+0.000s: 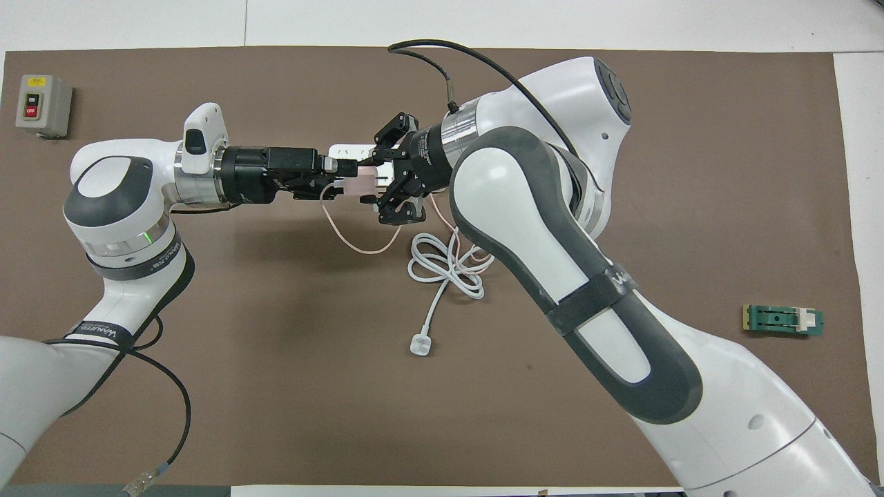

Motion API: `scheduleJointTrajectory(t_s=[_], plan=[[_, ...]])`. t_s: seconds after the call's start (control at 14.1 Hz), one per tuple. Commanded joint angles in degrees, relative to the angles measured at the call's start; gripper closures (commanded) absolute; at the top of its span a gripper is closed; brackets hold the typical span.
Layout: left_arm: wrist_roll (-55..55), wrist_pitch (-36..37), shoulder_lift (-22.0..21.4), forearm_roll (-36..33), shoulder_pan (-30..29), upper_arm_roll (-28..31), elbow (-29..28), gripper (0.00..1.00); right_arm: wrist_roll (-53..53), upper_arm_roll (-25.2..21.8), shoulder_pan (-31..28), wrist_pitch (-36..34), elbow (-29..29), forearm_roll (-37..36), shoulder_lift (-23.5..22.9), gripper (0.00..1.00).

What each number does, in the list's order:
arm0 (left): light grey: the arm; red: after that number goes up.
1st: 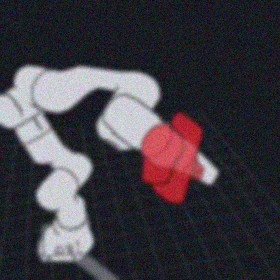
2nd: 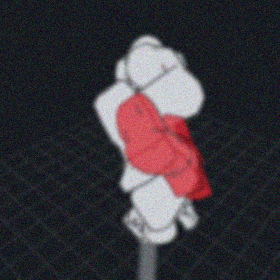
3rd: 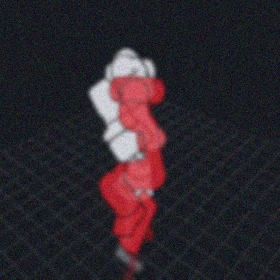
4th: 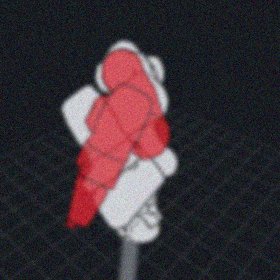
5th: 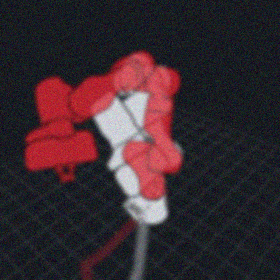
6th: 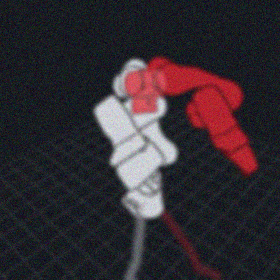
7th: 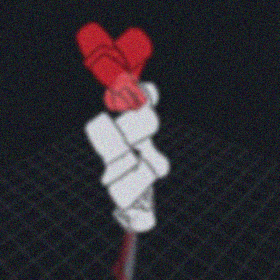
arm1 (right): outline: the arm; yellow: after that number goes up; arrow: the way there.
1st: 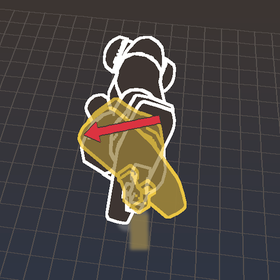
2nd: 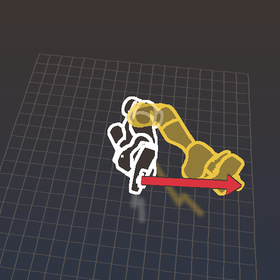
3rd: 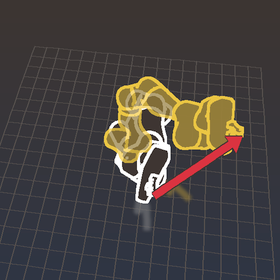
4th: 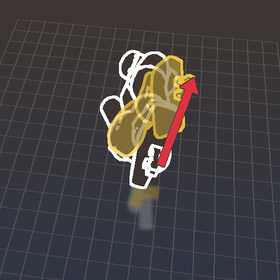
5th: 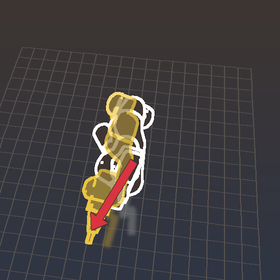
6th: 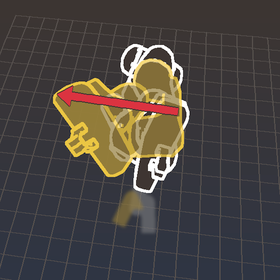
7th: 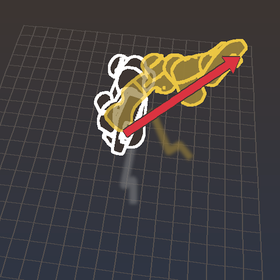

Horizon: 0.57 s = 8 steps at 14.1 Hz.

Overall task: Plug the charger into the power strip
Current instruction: 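Close the left gripper on the charger while the right gripper holds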

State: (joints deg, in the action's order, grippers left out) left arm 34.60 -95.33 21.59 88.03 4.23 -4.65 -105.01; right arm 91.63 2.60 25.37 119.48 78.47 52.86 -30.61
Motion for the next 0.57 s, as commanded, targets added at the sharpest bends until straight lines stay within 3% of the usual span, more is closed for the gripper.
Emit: scheduleJointTrajectory(t_s=[0.0,0.07,0.43,0.5], plan=[[1.2,0.6,-1.4,1.2,0.3,0.4,-2.0,0.36,0.4,0.4,-0.3,0.7,0.0,1.1,0.0,1.0],[1.2,0.6,-1.4,1.2,0.2,0.4,-2.0,0.43,0.4,0.4,-0.3,0.8,0.0,1.2,0.0,1.0],[0.9,1.0,-1.4,1.1,0.0,0.5,-2.0,0.44,0.5,0.5,-0.4,0.6,-0.1,1.3,0.0,1.0],[0.9,0.9,-1.4,1.0,0.0,0.5,-2.0,0.53,0.5,0.5,-0.4,0.7,-0.1,1.3,0.0,1.0]])
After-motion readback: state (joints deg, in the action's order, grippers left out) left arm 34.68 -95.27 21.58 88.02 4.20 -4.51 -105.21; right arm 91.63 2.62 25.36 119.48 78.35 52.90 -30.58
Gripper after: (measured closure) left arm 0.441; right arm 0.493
